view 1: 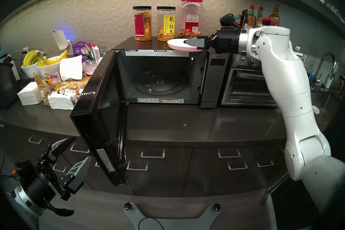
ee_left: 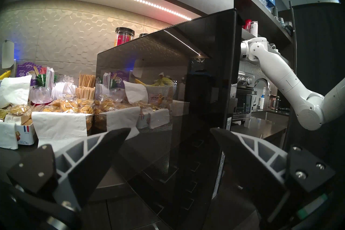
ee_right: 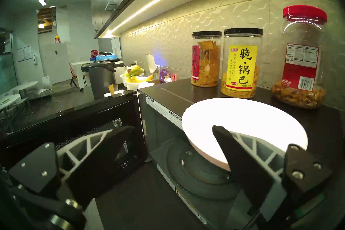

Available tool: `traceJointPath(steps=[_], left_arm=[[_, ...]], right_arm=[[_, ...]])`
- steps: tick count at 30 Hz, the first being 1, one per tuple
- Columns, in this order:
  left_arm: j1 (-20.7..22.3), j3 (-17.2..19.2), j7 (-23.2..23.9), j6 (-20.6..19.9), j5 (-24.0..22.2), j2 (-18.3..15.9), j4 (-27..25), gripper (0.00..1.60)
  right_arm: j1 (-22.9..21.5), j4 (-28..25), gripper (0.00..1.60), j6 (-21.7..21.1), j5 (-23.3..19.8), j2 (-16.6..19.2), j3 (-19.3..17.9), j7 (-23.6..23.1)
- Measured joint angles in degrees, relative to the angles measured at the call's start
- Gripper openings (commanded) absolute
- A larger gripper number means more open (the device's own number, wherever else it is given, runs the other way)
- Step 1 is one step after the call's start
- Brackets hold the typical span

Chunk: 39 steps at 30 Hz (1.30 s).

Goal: Open the microwave, put the plate inside, and close the door

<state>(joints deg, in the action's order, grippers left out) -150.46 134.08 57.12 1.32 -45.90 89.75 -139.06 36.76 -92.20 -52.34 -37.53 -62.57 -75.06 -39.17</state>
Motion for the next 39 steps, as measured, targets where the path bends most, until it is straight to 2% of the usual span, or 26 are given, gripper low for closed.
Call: traceJointPath(steps=[15,28,39], left_arm=[[0.1,0.0,0.1,-0.1,0.1,0.1,0.0,1.60],[0.2,0.1,0.2,-0.2,0.1,0.2,0.0,1.60],[0.3,0.1,0.3,-0.3,0.2,0.3,0.0,1.60]], right_arm=[[-7.2,5.8,1.60,-2.8,3.6,-1.0,1.2,-4.1],[-13.4,11.2,1.60,-2.8,8.5,0.6,7.0,-10.2],[-18.3,15.6,1.60,-2.8,11.3,2.3,11.8,-10.4]])
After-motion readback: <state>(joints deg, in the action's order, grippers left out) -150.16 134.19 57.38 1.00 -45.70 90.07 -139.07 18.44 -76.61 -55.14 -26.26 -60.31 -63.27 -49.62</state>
